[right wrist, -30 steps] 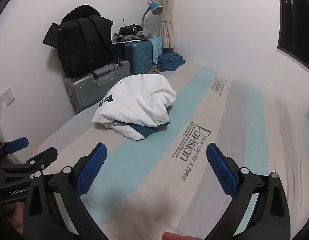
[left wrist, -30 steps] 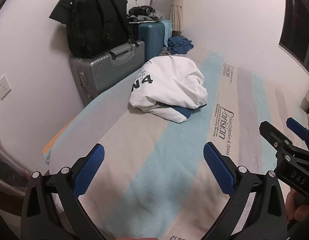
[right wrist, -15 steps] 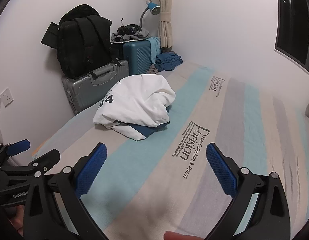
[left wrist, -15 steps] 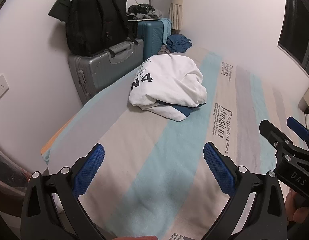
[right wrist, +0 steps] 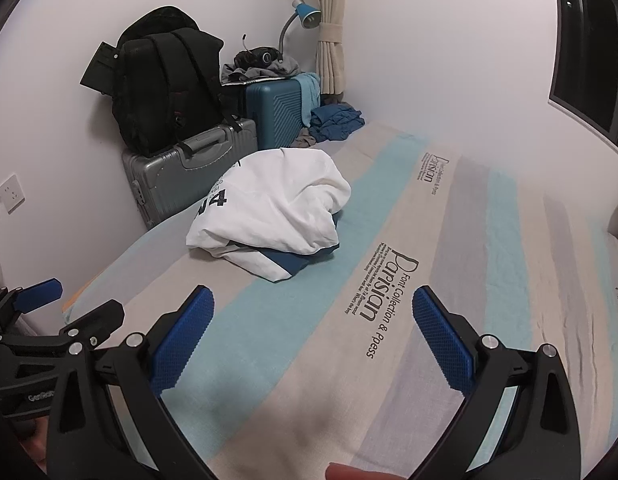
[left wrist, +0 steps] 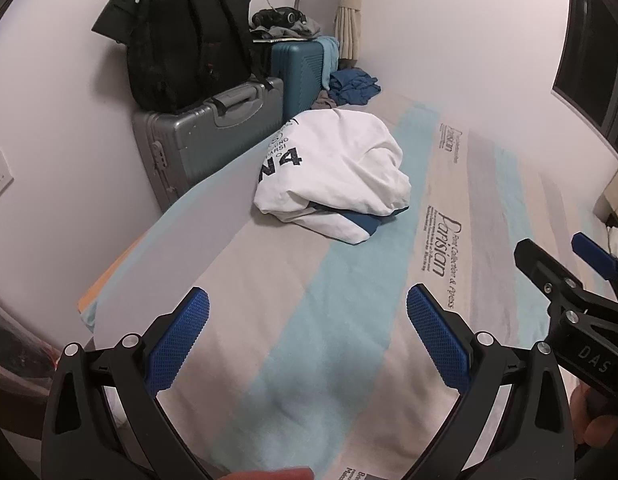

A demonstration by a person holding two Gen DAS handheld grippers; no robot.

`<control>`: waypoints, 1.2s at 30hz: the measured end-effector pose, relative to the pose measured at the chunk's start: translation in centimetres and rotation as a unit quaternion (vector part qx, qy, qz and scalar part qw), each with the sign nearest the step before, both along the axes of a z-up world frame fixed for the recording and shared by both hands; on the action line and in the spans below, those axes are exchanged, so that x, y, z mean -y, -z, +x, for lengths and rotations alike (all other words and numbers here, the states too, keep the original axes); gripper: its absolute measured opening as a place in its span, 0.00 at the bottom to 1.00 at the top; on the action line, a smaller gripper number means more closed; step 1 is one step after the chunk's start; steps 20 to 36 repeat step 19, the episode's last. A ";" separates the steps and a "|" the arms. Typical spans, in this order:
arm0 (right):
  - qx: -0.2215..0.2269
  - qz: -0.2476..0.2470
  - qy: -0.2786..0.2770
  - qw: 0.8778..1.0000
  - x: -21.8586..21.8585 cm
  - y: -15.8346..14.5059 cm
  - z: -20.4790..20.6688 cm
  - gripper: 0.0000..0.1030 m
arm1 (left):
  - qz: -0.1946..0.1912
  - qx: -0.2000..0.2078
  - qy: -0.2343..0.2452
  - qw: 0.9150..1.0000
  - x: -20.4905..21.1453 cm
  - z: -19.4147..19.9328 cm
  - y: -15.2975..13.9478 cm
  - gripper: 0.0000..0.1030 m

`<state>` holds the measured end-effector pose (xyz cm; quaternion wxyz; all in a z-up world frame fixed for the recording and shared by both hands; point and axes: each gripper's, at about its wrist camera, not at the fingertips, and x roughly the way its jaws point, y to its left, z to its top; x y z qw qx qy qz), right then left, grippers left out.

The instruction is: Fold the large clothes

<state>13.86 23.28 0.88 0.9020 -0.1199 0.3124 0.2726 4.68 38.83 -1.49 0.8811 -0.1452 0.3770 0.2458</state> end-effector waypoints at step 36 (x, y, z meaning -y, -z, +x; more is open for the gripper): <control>-0.008 0.000 0.009 1.000 0.5 -0.3 0.8 0.93 | -0.004 0.013 0.012 1.000 -0.5 1.3 -0.5 0.94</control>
